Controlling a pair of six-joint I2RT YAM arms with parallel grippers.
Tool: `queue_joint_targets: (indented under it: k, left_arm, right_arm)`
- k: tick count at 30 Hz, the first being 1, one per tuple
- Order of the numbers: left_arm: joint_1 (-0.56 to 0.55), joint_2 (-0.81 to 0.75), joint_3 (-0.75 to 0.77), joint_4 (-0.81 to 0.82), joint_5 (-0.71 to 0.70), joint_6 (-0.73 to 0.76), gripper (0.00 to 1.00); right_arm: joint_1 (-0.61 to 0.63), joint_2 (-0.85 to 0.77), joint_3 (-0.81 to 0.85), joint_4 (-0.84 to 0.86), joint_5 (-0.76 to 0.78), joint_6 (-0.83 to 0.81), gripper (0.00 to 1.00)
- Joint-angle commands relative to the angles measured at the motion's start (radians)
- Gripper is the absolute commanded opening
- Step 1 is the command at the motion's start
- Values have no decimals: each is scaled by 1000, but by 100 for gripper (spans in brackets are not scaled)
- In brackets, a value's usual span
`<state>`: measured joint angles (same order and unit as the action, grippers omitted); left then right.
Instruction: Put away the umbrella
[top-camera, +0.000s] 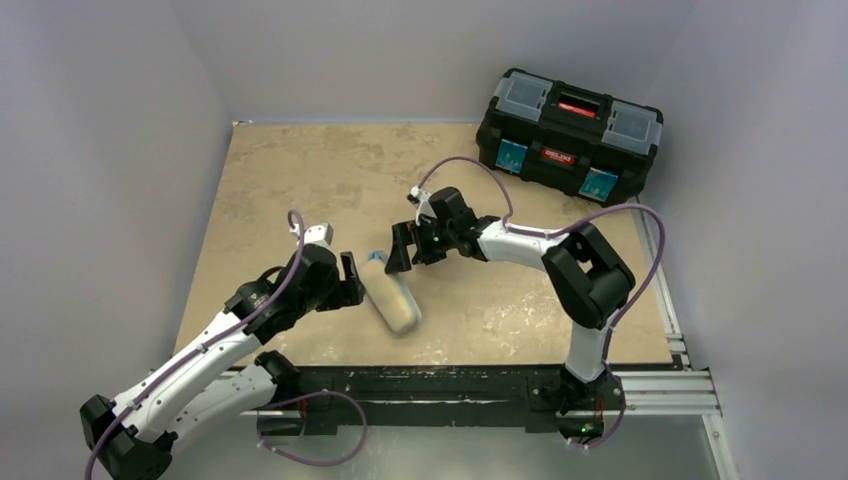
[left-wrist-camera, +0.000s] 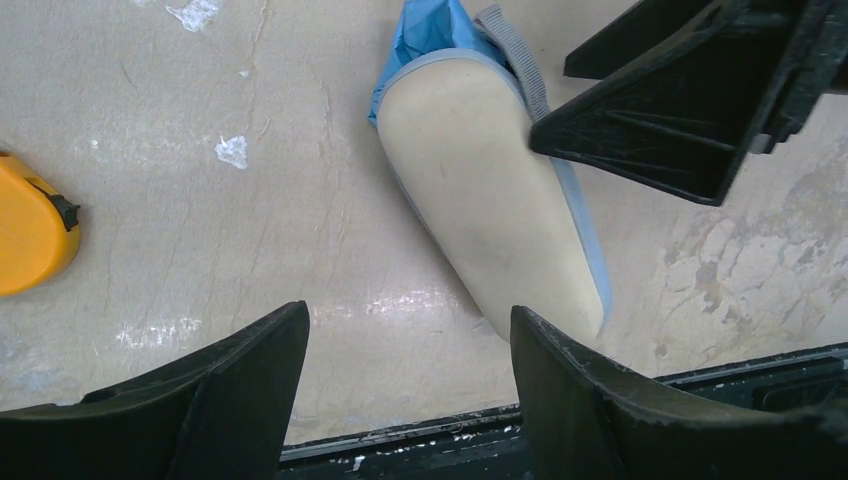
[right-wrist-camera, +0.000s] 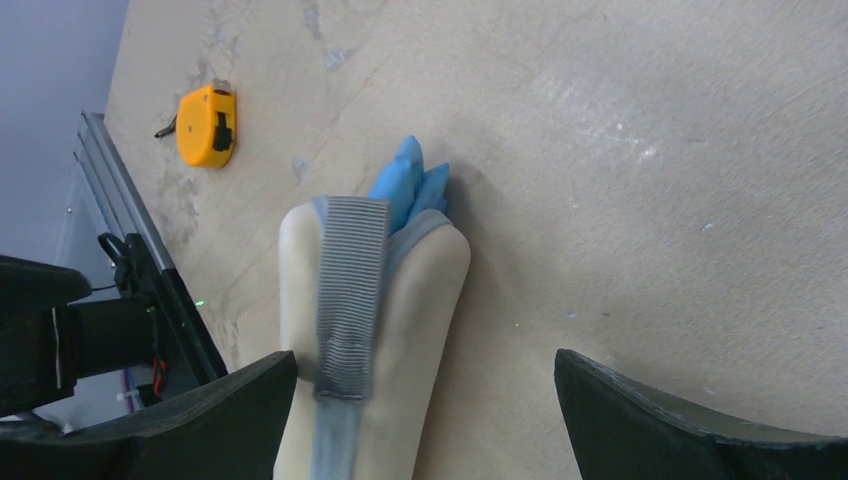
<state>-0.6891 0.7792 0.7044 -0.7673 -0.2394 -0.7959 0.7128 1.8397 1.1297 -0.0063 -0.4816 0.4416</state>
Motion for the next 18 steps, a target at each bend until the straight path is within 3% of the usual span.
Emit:
queue_joint_targets:
  k: [1,18]
  left_arm:
    - [5,-34,-22,28,-18,-22,72]
    - [7,-51,-68,46,-5,-31,72]
  right_arm:
    - [3,53,44,47,-8,45,99]
    - [84,101,90,84,-50,92,99]
